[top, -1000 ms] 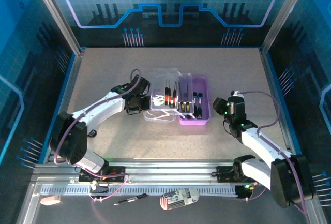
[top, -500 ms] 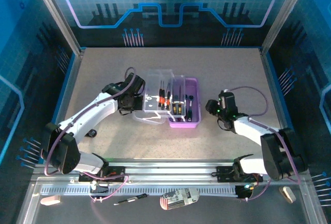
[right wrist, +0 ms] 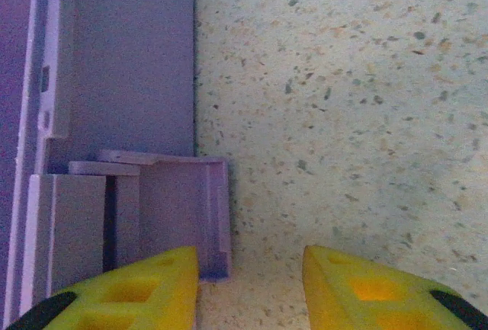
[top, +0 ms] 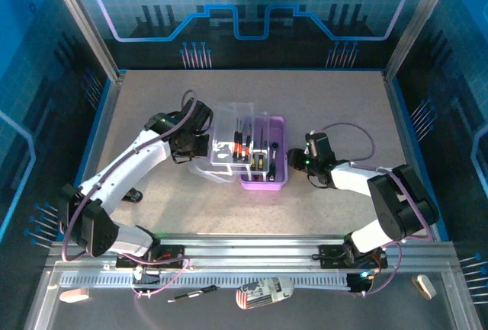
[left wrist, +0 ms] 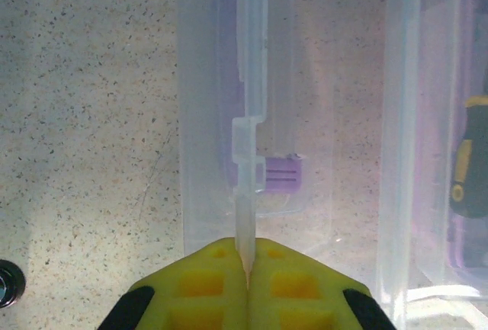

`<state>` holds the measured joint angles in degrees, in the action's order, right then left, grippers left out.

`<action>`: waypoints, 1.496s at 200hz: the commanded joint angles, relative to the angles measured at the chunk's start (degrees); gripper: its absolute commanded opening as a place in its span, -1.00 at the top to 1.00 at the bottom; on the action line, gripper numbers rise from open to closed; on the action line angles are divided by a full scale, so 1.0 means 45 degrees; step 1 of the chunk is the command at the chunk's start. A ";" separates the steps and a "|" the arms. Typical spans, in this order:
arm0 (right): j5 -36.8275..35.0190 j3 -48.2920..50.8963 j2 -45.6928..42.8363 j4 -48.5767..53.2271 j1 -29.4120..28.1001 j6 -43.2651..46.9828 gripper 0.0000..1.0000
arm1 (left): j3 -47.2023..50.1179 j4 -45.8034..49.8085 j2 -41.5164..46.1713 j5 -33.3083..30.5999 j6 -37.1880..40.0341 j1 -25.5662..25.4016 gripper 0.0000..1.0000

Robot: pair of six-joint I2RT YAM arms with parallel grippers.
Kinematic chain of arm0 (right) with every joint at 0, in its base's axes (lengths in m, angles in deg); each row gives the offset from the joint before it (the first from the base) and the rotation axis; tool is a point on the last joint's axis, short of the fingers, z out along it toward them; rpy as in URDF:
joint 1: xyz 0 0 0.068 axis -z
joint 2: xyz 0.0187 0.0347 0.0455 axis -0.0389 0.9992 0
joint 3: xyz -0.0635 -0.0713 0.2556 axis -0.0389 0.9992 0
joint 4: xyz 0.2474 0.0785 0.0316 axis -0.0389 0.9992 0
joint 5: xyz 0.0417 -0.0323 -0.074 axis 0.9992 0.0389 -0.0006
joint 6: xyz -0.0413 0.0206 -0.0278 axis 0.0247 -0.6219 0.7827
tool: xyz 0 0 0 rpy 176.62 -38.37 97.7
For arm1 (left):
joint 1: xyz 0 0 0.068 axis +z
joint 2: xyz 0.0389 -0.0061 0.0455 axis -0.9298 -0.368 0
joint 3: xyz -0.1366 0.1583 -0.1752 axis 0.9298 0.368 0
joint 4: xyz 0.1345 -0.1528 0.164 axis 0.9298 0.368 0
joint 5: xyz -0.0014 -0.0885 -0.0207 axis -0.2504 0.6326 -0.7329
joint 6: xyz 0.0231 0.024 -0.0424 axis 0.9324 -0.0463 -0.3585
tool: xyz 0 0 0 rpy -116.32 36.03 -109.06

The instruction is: Pack the tool kit

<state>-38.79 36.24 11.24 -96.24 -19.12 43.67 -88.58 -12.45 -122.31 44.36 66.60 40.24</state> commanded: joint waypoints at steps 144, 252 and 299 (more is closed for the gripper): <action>0.0847 -0.0352 -0.0091 -0.0453 -0.0628 0.0060 0.12 | -0.3872 -0.1659 -0.2539 0.2884 -0.1138 -0.3249 0.57; 0.0531 -0.0125 -0.0808 -0.0226 -0.0379 0.0159 0.08 | -0.5007 -0.2338 -0.3687 0.4006 -0.1308 -0.3806 0.29; 0.0261 0.0071 -0.1255 -0.0128 -0.0219 0.0178 0.06 | -0.5967 -0.2170 -0.4189 0.3472 -0.1134 -0.4284 0.17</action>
<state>-37.15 35.72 7.35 -96.41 -20.60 43.71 -112.05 -22.35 -140.08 60.86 61.05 22.10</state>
